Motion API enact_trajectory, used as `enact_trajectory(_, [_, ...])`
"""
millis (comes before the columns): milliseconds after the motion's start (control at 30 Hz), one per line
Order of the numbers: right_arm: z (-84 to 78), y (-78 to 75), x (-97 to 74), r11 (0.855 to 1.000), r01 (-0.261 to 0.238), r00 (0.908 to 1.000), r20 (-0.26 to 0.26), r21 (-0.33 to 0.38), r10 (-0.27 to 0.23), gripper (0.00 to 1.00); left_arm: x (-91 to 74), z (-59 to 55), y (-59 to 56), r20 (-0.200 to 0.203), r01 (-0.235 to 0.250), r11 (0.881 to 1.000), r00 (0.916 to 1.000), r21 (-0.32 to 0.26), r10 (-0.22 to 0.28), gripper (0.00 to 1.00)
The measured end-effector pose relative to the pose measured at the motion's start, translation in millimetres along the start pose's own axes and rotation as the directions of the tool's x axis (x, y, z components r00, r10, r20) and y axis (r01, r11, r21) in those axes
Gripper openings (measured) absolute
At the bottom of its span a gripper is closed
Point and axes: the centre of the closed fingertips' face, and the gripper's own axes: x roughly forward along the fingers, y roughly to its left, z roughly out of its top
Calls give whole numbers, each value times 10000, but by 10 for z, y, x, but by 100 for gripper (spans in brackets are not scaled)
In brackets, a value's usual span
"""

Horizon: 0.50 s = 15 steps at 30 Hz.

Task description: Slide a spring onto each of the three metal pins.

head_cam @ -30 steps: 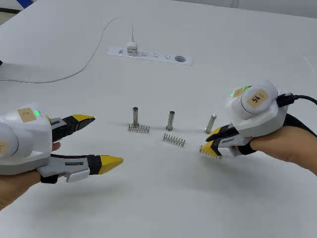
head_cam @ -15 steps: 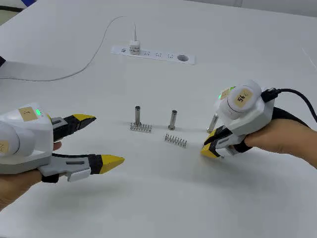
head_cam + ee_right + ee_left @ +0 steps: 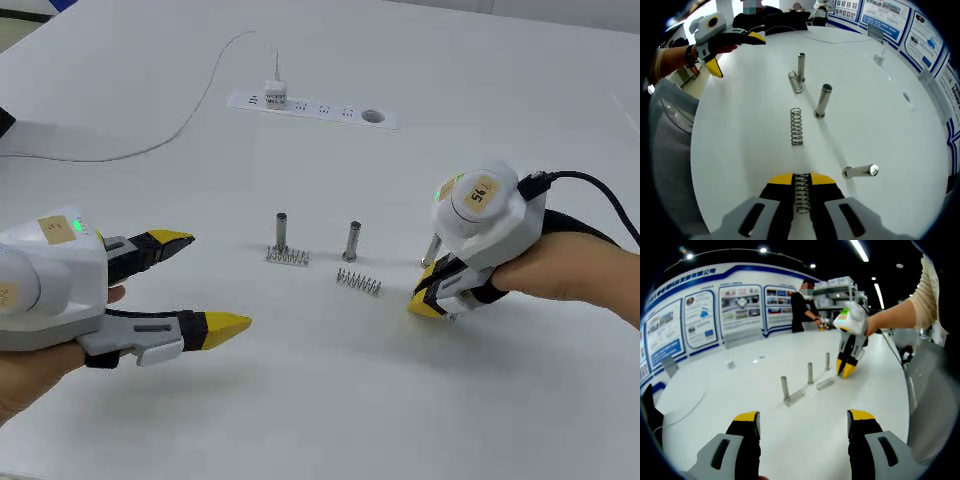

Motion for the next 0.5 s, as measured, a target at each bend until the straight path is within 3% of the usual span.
enact_trajectory(500, [99, -23, -211, 9976, 470, 9933, 1032, 502, -520, 12, 71, 81, -131, 112, 324, 9994, 9994, 126, -325, 71])
